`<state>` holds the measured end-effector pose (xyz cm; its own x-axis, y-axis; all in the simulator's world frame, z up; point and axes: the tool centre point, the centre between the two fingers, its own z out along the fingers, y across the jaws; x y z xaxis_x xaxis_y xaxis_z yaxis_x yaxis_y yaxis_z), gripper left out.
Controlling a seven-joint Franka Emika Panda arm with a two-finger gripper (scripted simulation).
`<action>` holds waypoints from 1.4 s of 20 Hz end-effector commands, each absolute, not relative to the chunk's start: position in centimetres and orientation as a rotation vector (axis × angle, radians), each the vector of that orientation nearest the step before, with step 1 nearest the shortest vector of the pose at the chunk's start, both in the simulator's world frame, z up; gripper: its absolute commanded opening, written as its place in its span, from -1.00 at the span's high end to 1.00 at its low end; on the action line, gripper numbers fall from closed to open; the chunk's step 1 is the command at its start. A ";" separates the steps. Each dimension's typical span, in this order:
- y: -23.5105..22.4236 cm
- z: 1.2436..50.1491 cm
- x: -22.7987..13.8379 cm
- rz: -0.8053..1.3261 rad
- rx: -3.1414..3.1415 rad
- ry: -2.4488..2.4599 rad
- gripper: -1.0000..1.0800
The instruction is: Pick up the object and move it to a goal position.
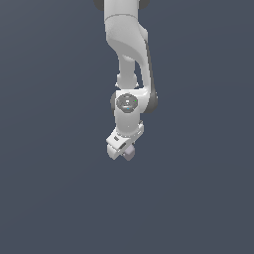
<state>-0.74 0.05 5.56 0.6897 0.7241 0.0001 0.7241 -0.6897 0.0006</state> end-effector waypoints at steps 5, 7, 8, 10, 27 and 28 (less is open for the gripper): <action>0.1 5.5 -0.8 0.000 2.887 1.238 1.00; 0.1 5.6 -0.7 0.001 2.887 1.237 1.00; 0.1 5.6 -0.8 0.001 2.887 1.237 1.00; 0.2 5.9 -0.9 0.001 2.887 1.237 1.00; 3.0 15.6 -4.3 -0.001 2.885 1.238 1.00; 3.3 16.5 -4.6 -0.001 2.885 1.238 1.00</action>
<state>-4.11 2.84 15.11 0.6891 0.7247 -0.0018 0.7247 -0.6891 0.0010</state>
